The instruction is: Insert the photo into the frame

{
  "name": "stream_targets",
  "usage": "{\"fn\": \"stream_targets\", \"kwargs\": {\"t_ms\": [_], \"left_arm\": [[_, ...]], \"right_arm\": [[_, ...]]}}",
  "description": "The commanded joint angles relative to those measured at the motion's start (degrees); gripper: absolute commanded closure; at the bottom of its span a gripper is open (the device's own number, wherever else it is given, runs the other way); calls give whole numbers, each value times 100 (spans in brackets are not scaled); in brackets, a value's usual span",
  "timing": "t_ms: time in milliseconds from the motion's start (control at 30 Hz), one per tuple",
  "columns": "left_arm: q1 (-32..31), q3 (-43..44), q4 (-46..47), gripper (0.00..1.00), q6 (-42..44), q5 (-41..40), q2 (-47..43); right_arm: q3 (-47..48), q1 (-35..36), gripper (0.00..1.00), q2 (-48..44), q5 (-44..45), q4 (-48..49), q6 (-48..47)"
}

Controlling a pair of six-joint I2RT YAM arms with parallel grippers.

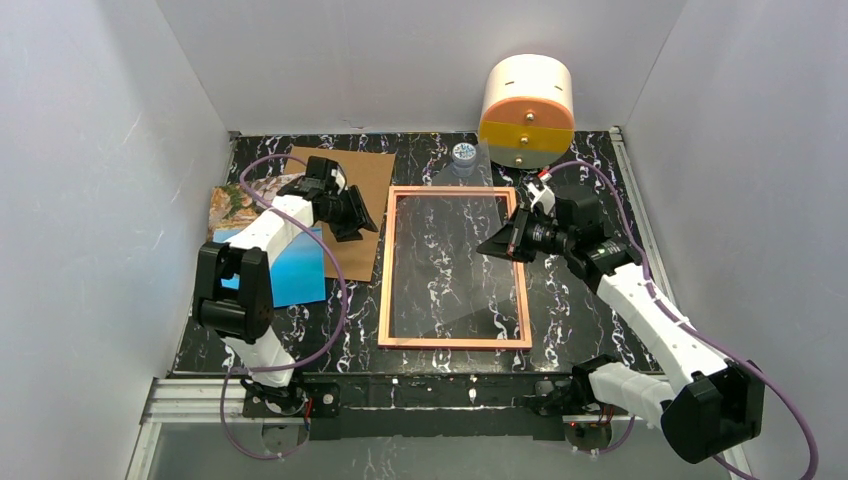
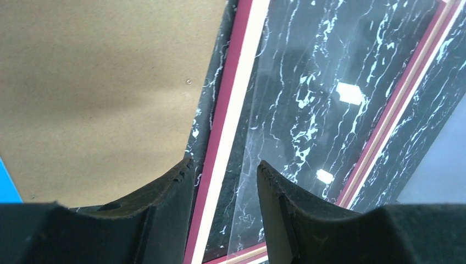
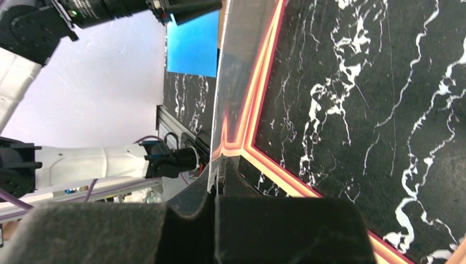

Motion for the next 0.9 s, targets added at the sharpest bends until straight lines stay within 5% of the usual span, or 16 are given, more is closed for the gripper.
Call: {"fn": "stream_targets", "kwargs": {"t_ms": [0, 167, 467, 667, 867], "left_arm": [[126, -66, -266, 56, 56, 60, -18], [135, -134, -168, 52, 107, 125, 92], [137, -391, 561, 49, 221, 922, 547], [143, -377, 572, 49, 403, 972, 783], [140, -328, 574, 48, 524, 1044, 962]], "right_arm": [[4, 25, 99, -194, -90, 1217, 302], [114, 20, 99, -167, 224, 500, 187], [-540, 21, 78, 113, 571, 43, 149], [-571, 10, 31, 183, 744, -29, 94], [-570, -141, 21, 705, 535, 364, -141]]}}
